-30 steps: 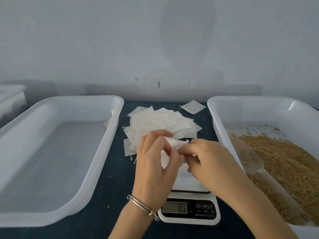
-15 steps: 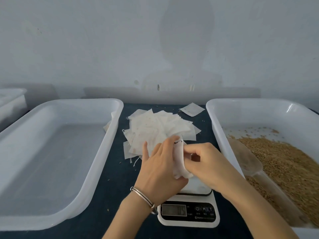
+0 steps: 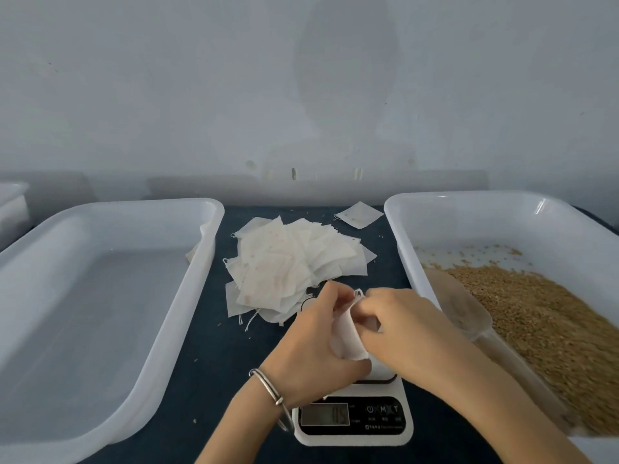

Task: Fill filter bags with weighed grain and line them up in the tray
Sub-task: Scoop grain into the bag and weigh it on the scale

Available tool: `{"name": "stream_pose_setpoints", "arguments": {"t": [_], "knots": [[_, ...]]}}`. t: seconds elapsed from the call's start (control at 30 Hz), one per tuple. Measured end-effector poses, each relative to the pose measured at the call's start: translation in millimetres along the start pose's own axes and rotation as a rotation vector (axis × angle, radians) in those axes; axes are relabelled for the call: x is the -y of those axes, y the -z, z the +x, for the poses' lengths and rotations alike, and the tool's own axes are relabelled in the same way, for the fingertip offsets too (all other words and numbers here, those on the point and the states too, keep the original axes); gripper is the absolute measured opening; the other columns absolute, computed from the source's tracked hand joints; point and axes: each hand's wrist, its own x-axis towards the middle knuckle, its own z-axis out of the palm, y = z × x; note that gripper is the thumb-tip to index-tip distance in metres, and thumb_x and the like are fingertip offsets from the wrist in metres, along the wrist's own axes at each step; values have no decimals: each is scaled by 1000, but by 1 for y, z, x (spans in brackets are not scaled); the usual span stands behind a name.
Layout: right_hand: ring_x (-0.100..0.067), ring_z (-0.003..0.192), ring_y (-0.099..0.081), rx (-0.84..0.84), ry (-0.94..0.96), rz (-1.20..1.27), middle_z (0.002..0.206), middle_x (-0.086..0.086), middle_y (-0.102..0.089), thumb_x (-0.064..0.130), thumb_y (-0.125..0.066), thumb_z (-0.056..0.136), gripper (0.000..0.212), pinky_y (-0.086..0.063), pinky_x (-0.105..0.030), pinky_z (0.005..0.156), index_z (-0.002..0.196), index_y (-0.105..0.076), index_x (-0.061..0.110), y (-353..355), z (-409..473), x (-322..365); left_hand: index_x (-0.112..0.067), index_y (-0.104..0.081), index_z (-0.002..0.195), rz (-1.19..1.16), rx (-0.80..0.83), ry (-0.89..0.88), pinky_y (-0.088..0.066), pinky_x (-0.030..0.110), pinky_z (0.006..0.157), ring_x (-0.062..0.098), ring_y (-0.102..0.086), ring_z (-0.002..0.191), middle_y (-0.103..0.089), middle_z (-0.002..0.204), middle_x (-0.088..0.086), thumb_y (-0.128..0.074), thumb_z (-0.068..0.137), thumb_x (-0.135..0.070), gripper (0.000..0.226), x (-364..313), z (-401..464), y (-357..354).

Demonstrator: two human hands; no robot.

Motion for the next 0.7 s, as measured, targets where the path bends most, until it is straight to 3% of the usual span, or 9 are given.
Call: {"name": "stream_pose_setpoints", "arguments": {"t": [0.07, 0.13, 0.2, 0.27, 0.33, 0.4, 0.43, 0.57, 0.7], "knots": [[-9, 71, -54, 65, 45, 60, 78, 6, -55, 31, -46, 94, 38, -41, -25, 61, 58, -48, 43, 13, -6, 0, -28, -44, 94, 16, -54, -17, -45, 20, 67, 8, -55, 78, -59, 85, -8, -68, 68, -8, 40, 1, 4, -7], [4, 80, -58, 13, 63, 168, 87, 21, -63, 45, -47, 90, 22, -44, -17, 67, 80, -59, 60, 31, -12, -10, -32, -42, 89, 16, -130, -12, -41, 13, 58, 5, -54, 69, -57, 77, -11, -65, 69, -10, 37, 2, 6, -9], [18, 86, -57, -132, 0, 266, 91, 36, -63, 63, -42, 80, 24, -46, -12, 69, 95, -61, 59, 53, -23, -37, -33, -42, 87, -26, -207, 9, -39, 10, 55, 1, -50, 66, -54, 75, -19, -63, 66, -16, 35, 5, 6, -7], [19, 76, -58, -149, -131, 162, 83, 34, -65, 70, -38, 73, 38, -47, -12, 62, 93, -64, 51, 70, -39, -74, -29, -44, 89, -83, -262, 29, -40, 10, 54, -1, -50, 65, -53, 77, -23, -60, 62, -18, 33, 8, 5, -4], [8, 70, -62, 88, -354, -142, 86, 25, -65, 75, -36, 68, 55, -50, -15, 58, 100, -65, 41, 73, -52, -104, -23, -46, 90, -126, -291, 35, -40, 10, 53, -1, -49, 63, -53, 76, -20, -60, 62, -18, 32, 10, 6, -2], [-2, 80, -67, 371, -488, -256, 90, 11, -70, 83, -35, 56, 75, -57, -22, 72, 100, -67, 32, 58, -58, -127, -20, -46, 91, -157, -323, 45, -41, 13, 54, -1, -47, 62, -52, 74, -18, -61, 62, -19, 33, 12, 9, -2], [-3, 80, -67, 437, -518, -258, 88, 9, -70, 83, -40, 58, 69, -57, -21, 75, 97, -66, 32, 50, -59, -132, -19, -46, 92, -171, -340, 51, -42, 14, 54, 0, -47, 62, -52, 74, -17, -62, 62, -20, 34, 13, 10, -3], [0, 60, -59, 393, -484, -286, 72, 7, -63, 58, -57, 83, 26, -53, -18, 61, 78, -55, 32, 29, -57, -142, -20, -46, 95, -186, -363, 66, -45, 16, 57, 3, -49, 64, -53, 80, -3, -66, 62, -22, 39, 14, 13, -8], [-5, 53, -60, 301, -479, -289, 73, 3, -64, 31, -55, 91, 2, -46, -12, 46, 91, -54, 29, 54, -59, -159, -25, -42, 94, -145, -351, 55, -43, 11, 59, -1, -48, 68, -51, 86, -4, -64, 62, -22, 39, 17, 15, -11]]}}
